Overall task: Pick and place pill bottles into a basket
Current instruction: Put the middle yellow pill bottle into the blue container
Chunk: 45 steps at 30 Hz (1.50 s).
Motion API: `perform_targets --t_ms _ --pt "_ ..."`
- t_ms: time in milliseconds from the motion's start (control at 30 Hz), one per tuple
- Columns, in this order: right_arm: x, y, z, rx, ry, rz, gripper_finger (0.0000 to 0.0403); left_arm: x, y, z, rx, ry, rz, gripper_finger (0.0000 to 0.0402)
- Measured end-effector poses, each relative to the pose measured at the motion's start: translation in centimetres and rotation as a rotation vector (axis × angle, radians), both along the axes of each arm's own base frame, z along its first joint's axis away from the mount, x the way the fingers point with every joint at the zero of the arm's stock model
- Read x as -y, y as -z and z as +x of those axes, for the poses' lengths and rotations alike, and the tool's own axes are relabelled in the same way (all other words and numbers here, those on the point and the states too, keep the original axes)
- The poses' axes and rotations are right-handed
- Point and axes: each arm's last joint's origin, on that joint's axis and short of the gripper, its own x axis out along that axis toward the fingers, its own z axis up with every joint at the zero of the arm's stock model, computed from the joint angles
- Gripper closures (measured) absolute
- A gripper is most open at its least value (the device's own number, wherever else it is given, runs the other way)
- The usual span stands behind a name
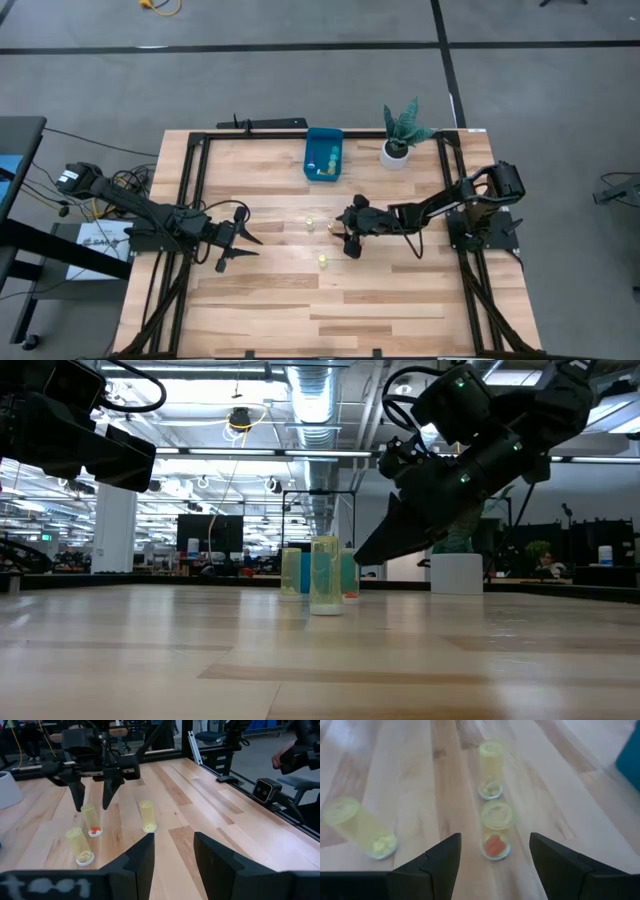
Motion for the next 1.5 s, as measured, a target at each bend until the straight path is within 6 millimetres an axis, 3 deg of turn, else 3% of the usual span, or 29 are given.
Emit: perform_targets --t_ms 1067,1500 --pt "1.3 -0.3 0.4 0.039 -0.016 0.042 0.0173 0.0 -0.4 0.1 0.043 0.000 -0.014 0.0274" --pt "1.3 -0.3 0.4 0.034 -0.042 0.003 0.0193 0.0 -0.4 0.1 0.042 0.000 -0.014 0.0274"
